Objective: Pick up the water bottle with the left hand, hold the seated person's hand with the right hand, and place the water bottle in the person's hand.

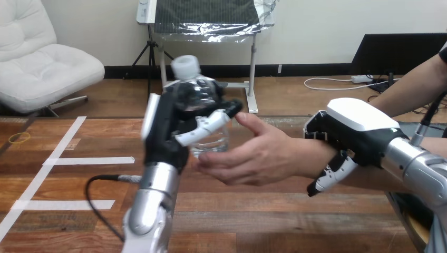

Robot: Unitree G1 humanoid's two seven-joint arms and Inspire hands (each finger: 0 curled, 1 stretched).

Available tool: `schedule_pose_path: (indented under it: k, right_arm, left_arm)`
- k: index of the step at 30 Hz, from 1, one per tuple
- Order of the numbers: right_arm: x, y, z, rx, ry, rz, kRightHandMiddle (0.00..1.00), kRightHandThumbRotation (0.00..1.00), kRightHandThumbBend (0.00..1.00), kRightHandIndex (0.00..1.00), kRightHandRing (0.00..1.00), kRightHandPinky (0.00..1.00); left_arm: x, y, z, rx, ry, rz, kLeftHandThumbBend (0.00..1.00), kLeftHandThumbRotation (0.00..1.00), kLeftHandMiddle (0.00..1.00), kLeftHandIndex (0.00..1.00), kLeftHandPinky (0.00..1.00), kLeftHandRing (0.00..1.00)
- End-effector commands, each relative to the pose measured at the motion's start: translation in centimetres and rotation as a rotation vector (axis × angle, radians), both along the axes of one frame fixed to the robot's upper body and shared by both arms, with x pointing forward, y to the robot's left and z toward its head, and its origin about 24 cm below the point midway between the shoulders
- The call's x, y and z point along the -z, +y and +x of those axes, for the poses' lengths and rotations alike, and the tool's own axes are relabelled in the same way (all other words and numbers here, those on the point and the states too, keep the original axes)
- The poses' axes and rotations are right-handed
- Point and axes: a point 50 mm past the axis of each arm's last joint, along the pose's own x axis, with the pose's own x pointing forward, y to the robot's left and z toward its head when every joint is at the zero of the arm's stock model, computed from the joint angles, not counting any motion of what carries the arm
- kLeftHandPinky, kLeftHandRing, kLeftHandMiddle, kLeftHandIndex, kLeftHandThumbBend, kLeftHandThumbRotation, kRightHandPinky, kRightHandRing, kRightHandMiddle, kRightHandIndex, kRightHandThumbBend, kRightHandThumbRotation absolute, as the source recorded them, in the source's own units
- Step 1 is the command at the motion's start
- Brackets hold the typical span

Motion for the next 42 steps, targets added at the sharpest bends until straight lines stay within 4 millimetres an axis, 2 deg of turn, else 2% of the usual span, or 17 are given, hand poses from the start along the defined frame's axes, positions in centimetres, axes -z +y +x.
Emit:
schedule_pose_path:
  k: [1,16,42]
  right_arm:
    - [-0.2,0.2,0.6,0.034,0.012,0.015,0.35,0.02,0.92,0.36,0.27,0.21]
    - [-0.5,0.8,0.7,0.034,0.013,0.012,0.38,0.03,0.9,0.4,0.3,0.23]
    - [-0.8,1.1,0.8,0.044,0.021,0.019,0.36,0.04,0.9,0.38,0.28,0.22]
  left_arm:
    - [-2.6,-1.9,1.6,0.048,-0.113,-0.024,0.66,0.0,0.4,0.42,0.29,0.34]
    - [-2.0,-4.1,2.2,0.105,-0.073,-0.043,0.67,0.0,0.41,0.43,0.3,0.35]
    - [-0.4,-6.4,1.8,0.17,-0.022,-0.035,0.7,0.0,0.42,0.43,0.32,0.37]
